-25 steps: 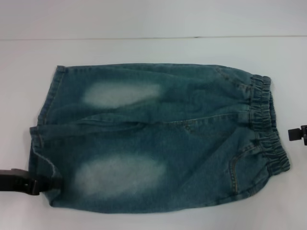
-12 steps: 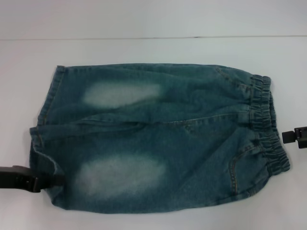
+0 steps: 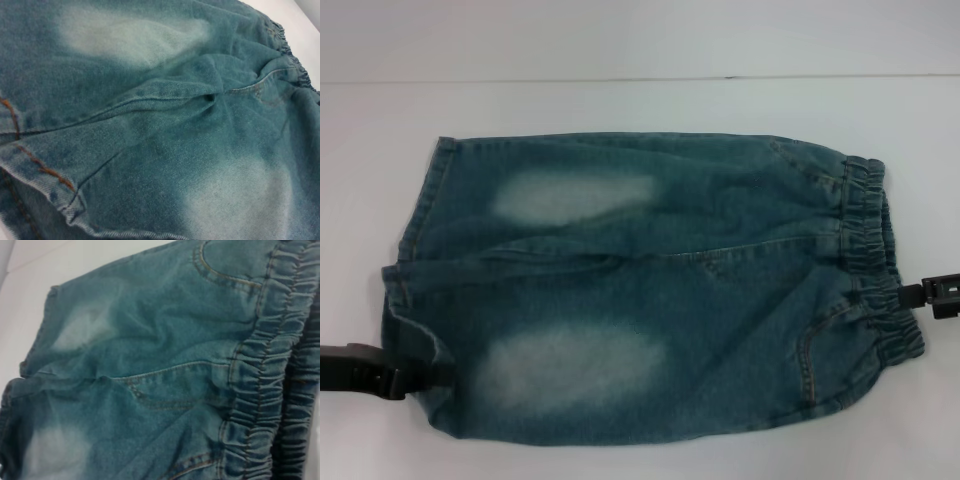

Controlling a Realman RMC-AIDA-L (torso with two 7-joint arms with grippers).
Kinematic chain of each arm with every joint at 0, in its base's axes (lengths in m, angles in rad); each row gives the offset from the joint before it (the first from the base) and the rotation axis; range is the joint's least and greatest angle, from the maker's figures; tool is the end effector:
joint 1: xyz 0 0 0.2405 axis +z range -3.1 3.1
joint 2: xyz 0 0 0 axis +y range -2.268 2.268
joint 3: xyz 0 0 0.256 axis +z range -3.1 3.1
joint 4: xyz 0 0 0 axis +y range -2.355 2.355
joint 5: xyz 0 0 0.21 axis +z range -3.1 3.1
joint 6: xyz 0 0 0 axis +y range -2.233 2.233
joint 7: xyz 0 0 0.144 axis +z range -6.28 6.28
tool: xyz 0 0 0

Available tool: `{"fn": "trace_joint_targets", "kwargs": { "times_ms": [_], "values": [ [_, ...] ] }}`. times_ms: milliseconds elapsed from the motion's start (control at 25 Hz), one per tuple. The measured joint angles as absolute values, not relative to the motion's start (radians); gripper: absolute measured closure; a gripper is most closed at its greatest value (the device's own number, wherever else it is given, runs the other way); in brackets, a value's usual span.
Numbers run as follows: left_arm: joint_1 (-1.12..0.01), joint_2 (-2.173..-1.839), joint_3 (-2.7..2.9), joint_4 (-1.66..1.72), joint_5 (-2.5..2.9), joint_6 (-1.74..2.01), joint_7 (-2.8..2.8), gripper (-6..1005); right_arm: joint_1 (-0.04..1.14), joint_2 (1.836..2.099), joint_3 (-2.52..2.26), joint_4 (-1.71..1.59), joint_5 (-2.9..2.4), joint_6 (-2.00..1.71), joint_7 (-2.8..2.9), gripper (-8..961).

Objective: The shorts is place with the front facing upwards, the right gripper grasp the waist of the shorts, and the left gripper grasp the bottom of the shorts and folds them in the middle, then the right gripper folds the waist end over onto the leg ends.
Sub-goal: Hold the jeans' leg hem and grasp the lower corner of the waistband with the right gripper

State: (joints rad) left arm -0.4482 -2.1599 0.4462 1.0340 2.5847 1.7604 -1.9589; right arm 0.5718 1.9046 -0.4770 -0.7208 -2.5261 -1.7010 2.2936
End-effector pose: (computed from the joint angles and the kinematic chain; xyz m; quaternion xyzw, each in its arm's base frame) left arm -0.3192 0.2741 0.0340 -0.8575 -0.5007 -0.0623 0.1006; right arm 0.3285 0.3196 0.0810 -0.7705 0.6271 0.0714 0.0893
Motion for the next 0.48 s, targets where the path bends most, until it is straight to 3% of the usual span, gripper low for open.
{"fn": "trace_joint_targets", "kwargs": {
  "times_ms": [480],
  "values": [
    [-0.457, -2.161, 0.446, 1.034, 2.585, 1.769, -1.959, 970, 0.578, 1.913, -0.48, -0.673, -2.521, -1.665, 2.263, 22]
  ]
}}
